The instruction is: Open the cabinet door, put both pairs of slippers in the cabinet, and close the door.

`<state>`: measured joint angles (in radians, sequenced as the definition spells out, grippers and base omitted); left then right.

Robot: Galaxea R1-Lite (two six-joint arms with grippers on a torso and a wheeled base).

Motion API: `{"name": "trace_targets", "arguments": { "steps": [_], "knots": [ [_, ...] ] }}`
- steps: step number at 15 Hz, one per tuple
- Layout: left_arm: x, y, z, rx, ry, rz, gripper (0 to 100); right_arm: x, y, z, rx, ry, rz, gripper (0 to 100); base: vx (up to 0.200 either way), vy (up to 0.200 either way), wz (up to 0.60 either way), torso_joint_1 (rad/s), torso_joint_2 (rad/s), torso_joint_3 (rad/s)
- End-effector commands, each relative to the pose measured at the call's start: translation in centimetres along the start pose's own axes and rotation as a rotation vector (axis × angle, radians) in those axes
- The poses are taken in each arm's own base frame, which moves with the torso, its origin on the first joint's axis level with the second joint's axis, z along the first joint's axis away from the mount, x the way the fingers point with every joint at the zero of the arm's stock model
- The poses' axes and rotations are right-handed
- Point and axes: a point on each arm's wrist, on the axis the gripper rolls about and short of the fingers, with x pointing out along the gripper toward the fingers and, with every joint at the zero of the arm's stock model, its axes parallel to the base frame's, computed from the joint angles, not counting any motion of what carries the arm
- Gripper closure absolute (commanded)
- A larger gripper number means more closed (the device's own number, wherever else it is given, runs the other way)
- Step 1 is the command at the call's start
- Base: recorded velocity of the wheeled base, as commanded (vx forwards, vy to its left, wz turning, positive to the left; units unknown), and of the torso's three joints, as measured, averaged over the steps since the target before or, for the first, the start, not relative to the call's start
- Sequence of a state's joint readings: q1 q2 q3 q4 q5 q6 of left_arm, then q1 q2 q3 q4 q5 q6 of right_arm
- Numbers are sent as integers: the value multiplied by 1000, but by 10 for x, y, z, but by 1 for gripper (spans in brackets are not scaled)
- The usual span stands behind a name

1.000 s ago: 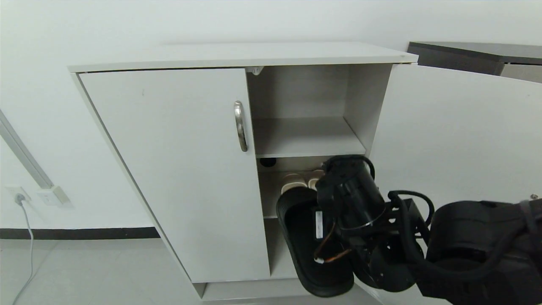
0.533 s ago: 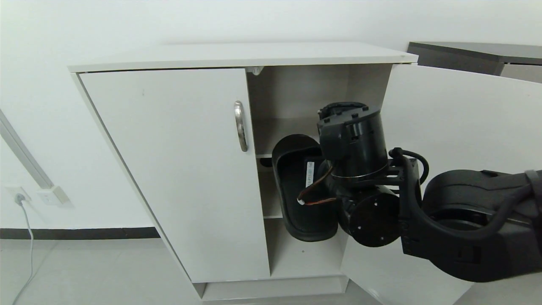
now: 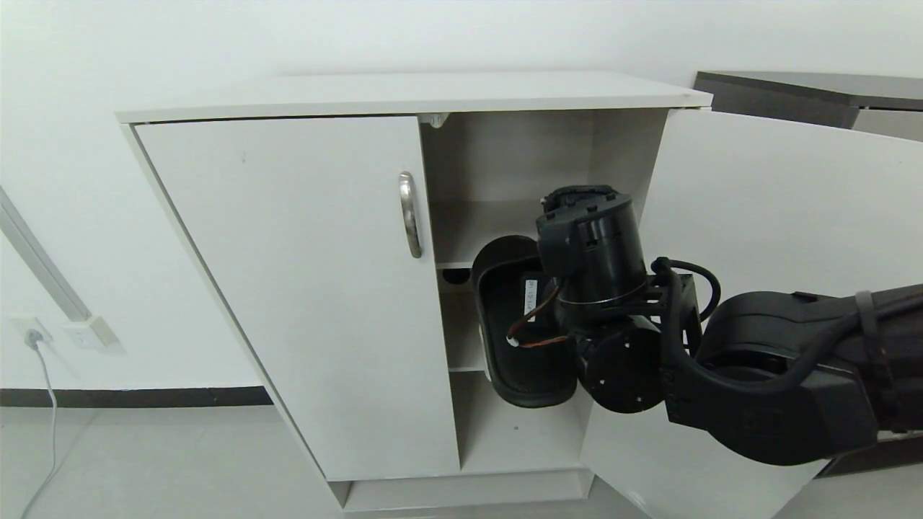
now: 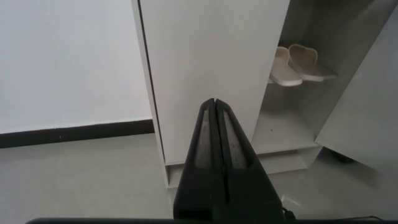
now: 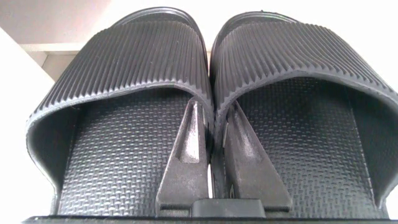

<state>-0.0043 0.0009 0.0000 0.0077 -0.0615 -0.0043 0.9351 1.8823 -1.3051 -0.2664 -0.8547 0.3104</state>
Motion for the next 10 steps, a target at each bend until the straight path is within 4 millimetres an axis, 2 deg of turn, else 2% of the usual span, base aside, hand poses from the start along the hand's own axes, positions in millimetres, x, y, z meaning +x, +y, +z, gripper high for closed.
{"name": "trace_targets", "arguments": {
  "steps": [1, 9, 10],
  "knots": [
    [0, 0, 0, 0, 1, 0, 100, 1, 0, 0, 0, -1, 0, 100, 200, 0, 0, -7, -2, 2],
    [0, 0, 0, 0, 1, 0, 100, 4, -1, -1, -10, 2, -9, 100, 200, 0, 0, 2, 4, 2],
    [0, 0, 0, 0, 1, 0, 100, 6, 0, -2, -18, 5, -11, 100, 0, 0, 0, 0, 0, 0]
  ]
}}
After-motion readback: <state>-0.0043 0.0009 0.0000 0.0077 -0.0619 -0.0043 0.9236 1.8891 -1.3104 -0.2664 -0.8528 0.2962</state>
